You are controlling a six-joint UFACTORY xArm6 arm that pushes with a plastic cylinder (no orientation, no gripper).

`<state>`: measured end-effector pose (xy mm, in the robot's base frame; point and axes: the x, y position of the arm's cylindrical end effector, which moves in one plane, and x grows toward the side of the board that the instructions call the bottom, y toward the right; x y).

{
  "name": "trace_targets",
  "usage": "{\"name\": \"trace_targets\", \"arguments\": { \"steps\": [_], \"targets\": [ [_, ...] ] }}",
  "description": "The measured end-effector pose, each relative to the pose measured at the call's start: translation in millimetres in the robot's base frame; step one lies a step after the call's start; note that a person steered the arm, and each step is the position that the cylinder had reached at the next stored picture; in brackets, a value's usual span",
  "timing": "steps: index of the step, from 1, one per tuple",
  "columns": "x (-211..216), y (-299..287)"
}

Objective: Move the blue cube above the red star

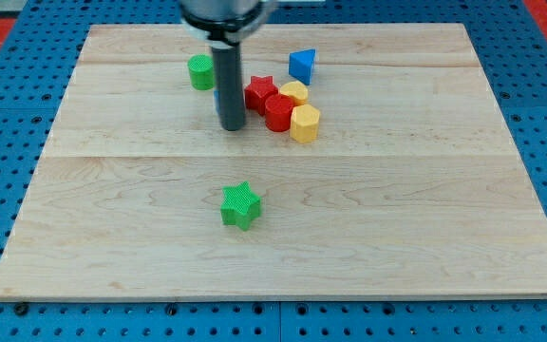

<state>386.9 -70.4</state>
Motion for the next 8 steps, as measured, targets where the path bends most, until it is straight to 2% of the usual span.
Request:
{"name": "trace_targets", "arguments": {
  "steps": [1,2,3,4,5,6,8],
  "targets": [
    [-31,-30],
    [-69,-30],
    [-107,-4],
    [-124,-21],
    [-88,-56],
    [-78,16],
    [-114,89]
  ]
}}
